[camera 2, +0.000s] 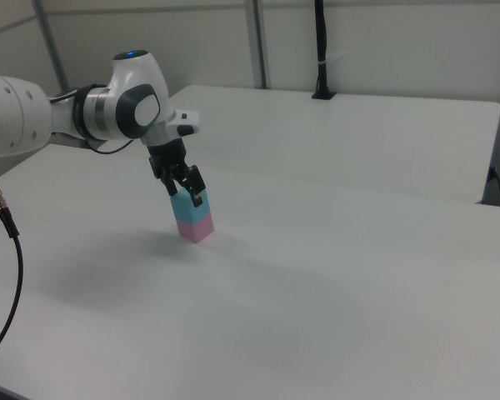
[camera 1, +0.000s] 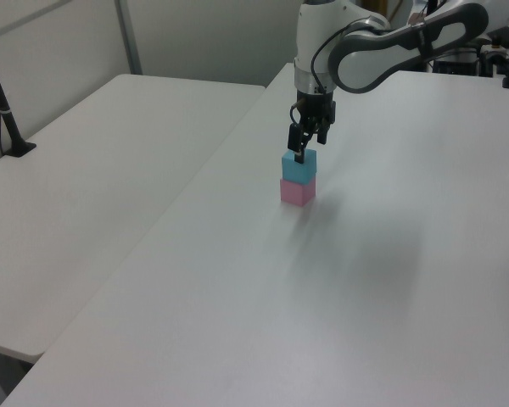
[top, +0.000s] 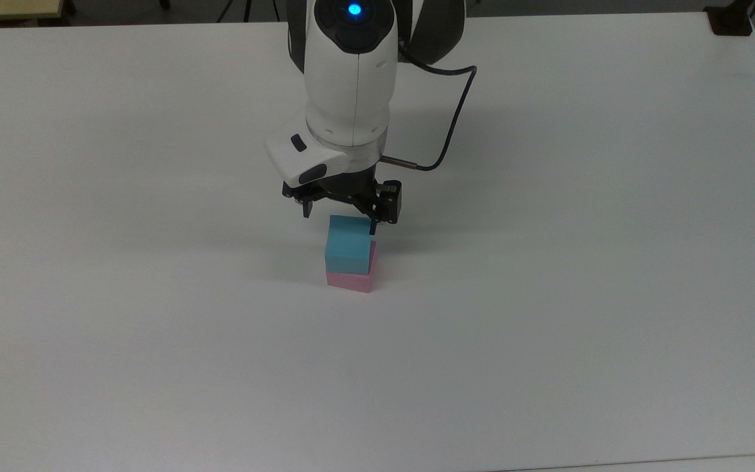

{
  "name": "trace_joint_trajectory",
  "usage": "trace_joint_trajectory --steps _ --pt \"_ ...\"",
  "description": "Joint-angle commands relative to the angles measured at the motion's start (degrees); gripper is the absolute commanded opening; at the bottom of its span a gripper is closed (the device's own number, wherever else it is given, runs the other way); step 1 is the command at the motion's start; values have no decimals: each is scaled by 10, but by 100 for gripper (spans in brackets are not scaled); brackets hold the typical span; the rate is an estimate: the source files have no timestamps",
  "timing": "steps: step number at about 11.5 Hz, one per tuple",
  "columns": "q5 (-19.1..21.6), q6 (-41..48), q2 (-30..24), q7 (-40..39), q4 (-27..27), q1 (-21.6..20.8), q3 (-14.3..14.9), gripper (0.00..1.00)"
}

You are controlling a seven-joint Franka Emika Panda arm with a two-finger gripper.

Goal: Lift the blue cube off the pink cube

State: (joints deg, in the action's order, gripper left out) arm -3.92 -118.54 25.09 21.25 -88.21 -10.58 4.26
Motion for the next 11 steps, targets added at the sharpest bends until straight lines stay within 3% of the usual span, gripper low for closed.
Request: trace_joint_trajectory --steps 1,2,4,5,8,11 --pt "-7 -18 21 -1 3 -6 3 100" --pt "-7 -32 27 11 3 -8 2 91" --pt "-7 -42 31 13 3 -5 2 43" --pt "-1 -41 27 11 6 -1 4 27" --pt "2 -28 8 -41 19 33 5 29" --pt "-7 -46 38 -119 14 92 6 32"
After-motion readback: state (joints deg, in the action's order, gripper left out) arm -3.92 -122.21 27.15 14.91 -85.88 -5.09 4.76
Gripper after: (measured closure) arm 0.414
